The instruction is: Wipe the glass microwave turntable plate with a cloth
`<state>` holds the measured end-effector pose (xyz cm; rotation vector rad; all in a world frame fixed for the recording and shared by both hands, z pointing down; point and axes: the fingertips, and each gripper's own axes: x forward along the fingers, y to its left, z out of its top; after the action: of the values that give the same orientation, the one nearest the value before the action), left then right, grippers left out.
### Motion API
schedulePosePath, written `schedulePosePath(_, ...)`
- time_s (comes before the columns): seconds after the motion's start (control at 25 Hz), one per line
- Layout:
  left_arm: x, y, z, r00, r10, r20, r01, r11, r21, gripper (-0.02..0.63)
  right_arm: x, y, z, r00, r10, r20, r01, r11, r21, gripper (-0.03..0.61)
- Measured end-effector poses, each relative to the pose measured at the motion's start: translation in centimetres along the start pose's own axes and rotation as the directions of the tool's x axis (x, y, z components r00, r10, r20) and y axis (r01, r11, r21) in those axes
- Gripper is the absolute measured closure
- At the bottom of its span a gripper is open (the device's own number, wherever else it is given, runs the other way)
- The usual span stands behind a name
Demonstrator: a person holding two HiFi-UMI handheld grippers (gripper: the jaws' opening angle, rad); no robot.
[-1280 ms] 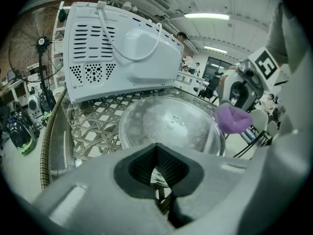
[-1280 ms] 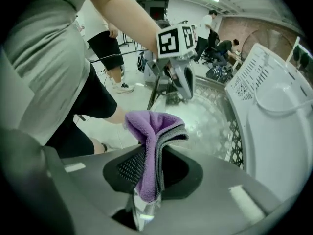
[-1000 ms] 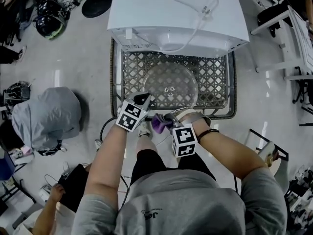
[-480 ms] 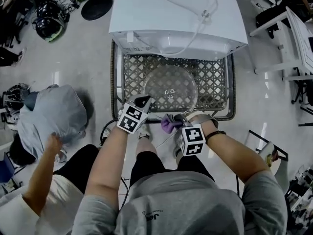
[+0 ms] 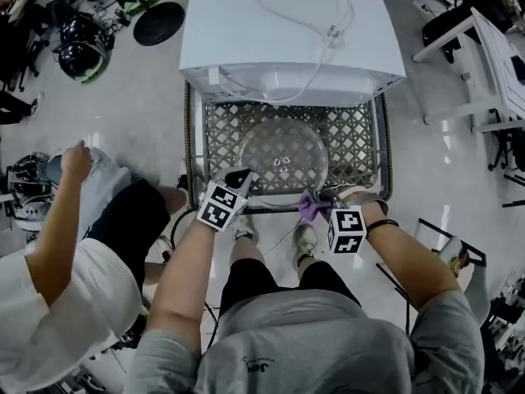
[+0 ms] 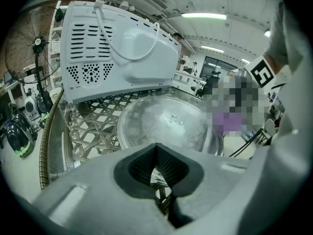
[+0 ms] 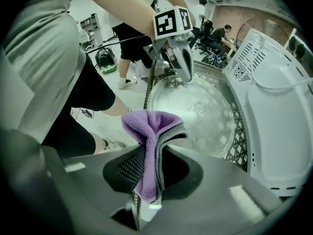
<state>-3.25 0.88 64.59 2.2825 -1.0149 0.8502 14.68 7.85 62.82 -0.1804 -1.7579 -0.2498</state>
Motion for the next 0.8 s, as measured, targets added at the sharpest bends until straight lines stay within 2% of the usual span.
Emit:
schedulePosePath(0.12, 0.2, 0.1, -0.1, 1.0, 0.006, 0.001, -0.006, 1.0, -0.006, 0.615, -0.3, -0.2, 0.4, 1.0, 0.002, 0.026, -0.003, 1.0, 0.026, 0.487)
schedulePosePath(0.2, 0.3, 0.2, -0.2, 1.0, 0.004, -0.005, -0.004, 0.999, -0.041, 0.615, -0.9, -0.4, 0.7, 0.999, -0.008, 0.053, 0.005, 0.999, 0.053, 0.486)
schedulePosePath(0.36, 0.5, 0.1, -0.4, 1.0, -0.01, -0.023, 0.008, 0.995, -0.098, 0.615, -2.6, -1.3, 1.6, 0.992, -0.039, 0.124, 0.018, 0.986, 0.164, 0.486)
schedulePosePath(0.48, 0.7, 0.0, -0.1, 0.999, -0.02, -0.049, 0.016, 0.996, -0.086, 0.615, -4.4, -2.6, 2.1, 0.983, -0.079, 0.166, 0.033, 0.964, 0.266, 0.486)
schedulePosePath(0.6, 0.6, 0.2, -0.3, 0.997, -0.017, -0.069, 0.012, 0.997, -0.076, 0.615, -6.1, -3.4, 2.8, 0.976, -0.123, 0.179, 0.06, 0.944, 0.324, 0.486)
schedulePosePath(0.72, -0.1, 0.2, -0.4, 0.996, -0.032, -0.086, 0.022, 0.994, -0.111, 0.615, -8.1, -4.1, 3.5, 0.965, -0.166, 0.203, 0.071, 0.91, 0.409, 0.486)
schedulePosePath(0.8, -0.5, 0.2, 0.8, 0.996, -0.061, -0.064, 0.05, 0.985, -0.164, 0.615, -9.7, -5.0, 3.3, 0.959, -0.201, 0.202, 0.087, 0.881, 0.465, 0.486)
